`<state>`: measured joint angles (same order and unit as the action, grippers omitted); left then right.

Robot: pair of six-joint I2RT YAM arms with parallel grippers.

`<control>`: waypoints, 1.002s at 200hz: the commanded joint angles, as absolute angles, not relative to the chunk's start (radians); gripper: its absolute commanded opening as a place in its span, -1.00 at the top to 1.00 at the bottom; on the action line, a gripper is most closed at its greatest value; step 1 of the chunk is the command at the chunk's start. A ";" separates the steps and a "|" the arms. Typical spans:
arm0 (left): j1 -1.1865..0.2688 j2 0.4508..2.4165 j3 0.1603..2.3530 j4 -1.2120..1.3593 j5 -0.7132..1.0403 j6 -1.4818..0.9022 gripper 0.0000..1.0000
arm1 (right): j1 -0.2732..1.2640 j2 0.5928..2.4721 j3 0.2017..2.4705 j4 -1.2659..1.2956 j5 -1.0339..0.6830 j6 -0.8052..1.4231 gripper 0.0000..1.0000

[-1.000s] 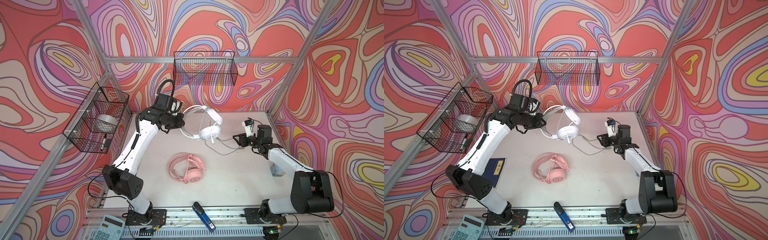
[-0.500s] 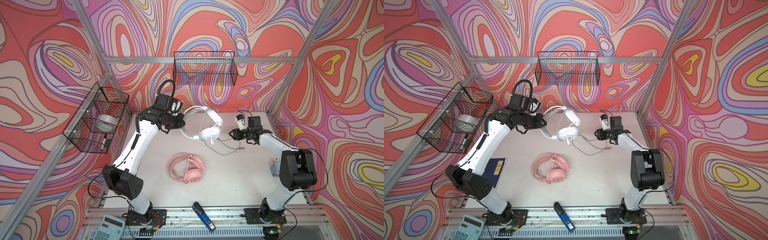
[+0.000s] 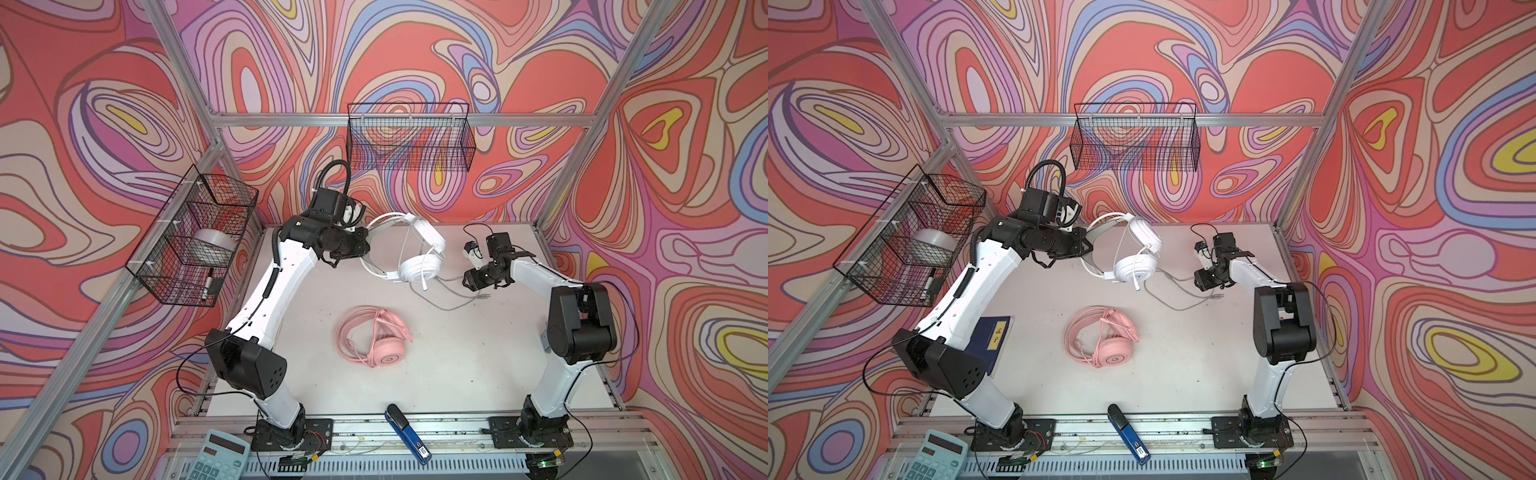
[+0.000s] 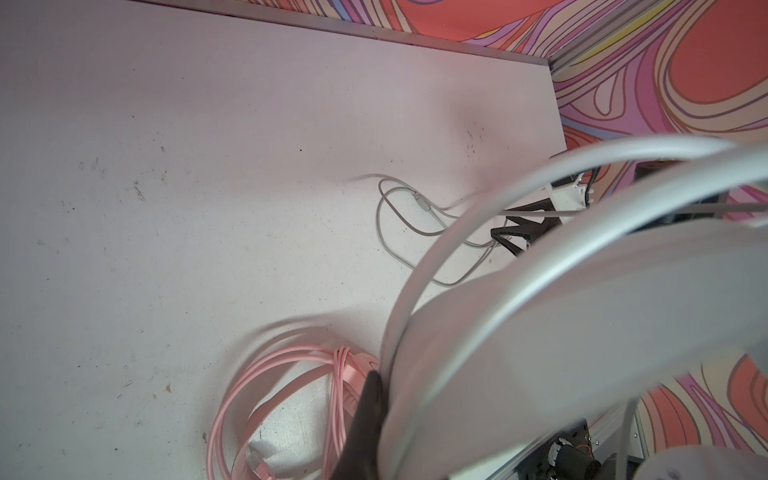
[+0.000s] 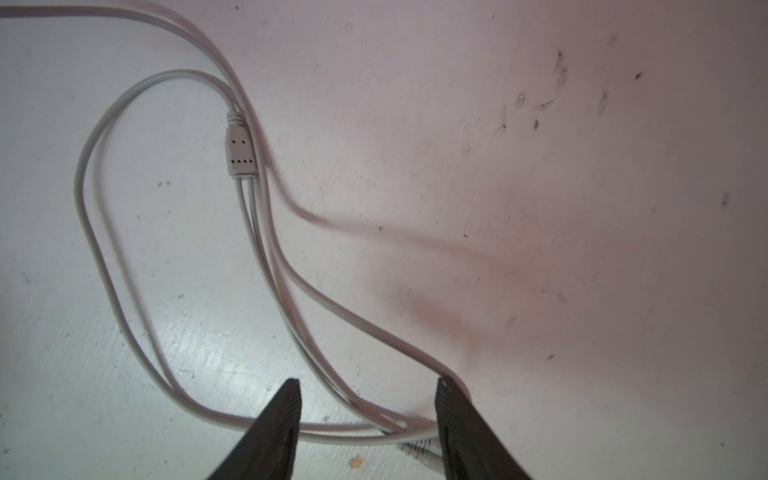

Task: Wrap the headphones
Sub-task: 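Lower the open right gripper and close it on the grey cable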

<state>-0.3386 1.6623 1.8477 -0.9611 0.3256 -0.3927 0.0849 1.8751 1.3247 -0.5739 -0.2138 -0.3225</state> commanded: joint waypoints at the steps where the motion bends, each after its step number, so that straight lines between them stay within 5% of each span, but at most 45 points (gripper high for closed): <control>1: -0.335 1.669 1.876 -0.957 0.344 -0.396 1.00 | 0.090 1.919 1.364 -0.612 -0.149 -0.352 -0.11; 148: -0.335 1.680 1.869 -0.962 0.344 -0.397 1.00 | 0.083 1.859 1.289 -0.494 -0.065 -0.322 -0.12; 200: -0.335 1.684 1.866 -0.954 0.345 -0.403 1.00 | 0.073 1.984 1.371 -0.533 -0.127 -0.316 -0.01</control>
<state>-0.3386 1.6836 1.8477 -0.9707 0.3149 -0.3927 0.0780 1.9129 1.3216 -0.5175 -0.0940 -0.3271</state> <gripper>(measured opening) 0.077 0.529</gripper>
